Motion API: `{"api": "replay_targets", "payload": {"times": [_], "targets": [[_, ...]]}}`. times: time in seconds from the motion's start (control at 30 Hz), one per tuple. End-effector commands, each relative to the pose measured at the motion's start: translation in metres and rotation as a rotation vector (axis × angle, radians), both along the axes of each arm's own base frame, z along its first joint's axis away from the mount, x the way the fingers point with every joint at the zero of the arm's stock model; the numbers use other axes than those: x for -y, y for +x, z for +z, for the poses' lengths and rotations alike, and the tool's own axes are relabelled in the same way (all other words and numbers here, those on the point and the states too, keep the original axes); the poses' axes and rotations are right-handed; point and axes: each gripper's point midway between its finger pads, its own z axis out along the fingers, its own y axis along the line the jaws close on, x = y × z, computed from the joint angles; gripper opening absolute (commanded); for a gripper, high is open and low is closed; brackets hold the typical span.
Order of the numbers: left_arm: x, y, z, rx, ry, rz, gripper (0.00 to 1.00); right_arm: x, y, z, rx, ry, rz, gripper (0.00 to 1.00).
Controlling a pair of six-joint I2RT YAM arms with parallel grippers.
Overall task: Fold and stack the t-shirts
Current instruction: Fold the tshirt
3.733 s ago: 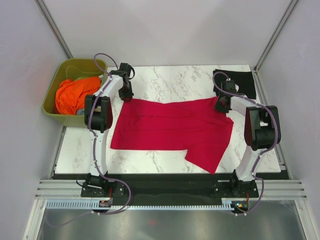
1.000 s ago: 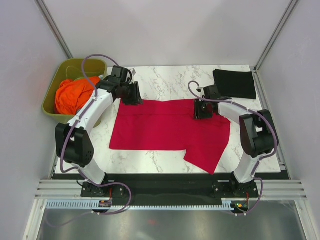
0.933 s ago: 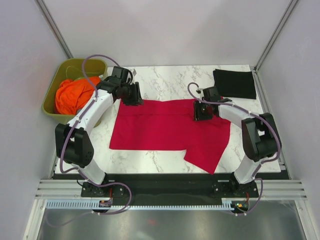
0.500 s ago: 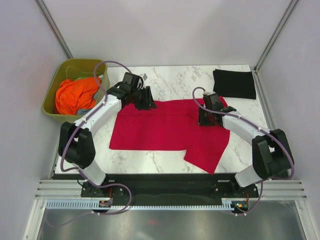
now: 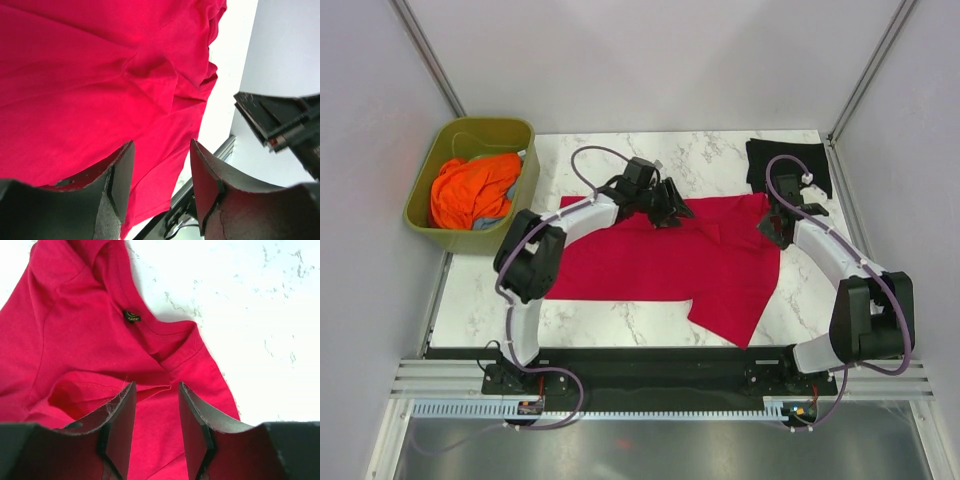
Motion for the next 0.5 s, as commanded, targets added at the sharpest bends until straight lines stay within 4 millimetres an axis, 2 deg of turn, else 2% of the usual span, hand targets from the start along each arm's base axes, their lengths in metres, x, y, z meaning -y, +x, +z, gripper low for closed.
{"api": "replay_targets", "payload": {"times": [0.0, 0.07, 0.1, 0.13, 0.2, 0.3, 0.37, 0.47], "targets": [[0.038, 0.011, 0.021, -0.016, -0.124, -0.001, 0.57, 0.006, 0.001, 0.003, -0.003, 0.025, -0.112, 0.48], [0.049, 0.014, 0.020, -0.024, -0.133, -0.005, 0.58, 0.007, 0.000, -0.003, -0.010, 0.030, -0.137, 0.48], [0.053, 0.015, 0.006, -0.048, -0.123, -0.009, 0.59, 0.010, -0.001, -0.007, -0.019, 0.032, -0.153, 0.49], [0.057, 0.018, 0.010, -0.045, -0.134, -0.011, 0.59, 0.011, -0.002, -0.011, -0.027, 0.036, -0.156, 0.49], [0.061, 0.022, -0.004, -0.067, -0.126, -0.008, 0.60, 0.008, 0.001, -0.016, -0.027, 0.060, -0.153, 0.49], [0.065, 0.029, -0.007, -0.067, -0.129, -0.001, 0.60, 0.002, 0.004, -0.026, -0.030, 0.092, -0.140, 0.49], [0.071, 0.036, -0.016, -0.077, -0.123, -0.001, 0.60, 0.000, 0.006, -0.035, -0.036, 0.104, -0.133, 0.48], [0.074, 0.035, -0.025, -0.112, -0.120, -0.014, 0.60, -0.001, 0.007, -0.044, -0.057, 0.102, -0.129, 0.48]]}}
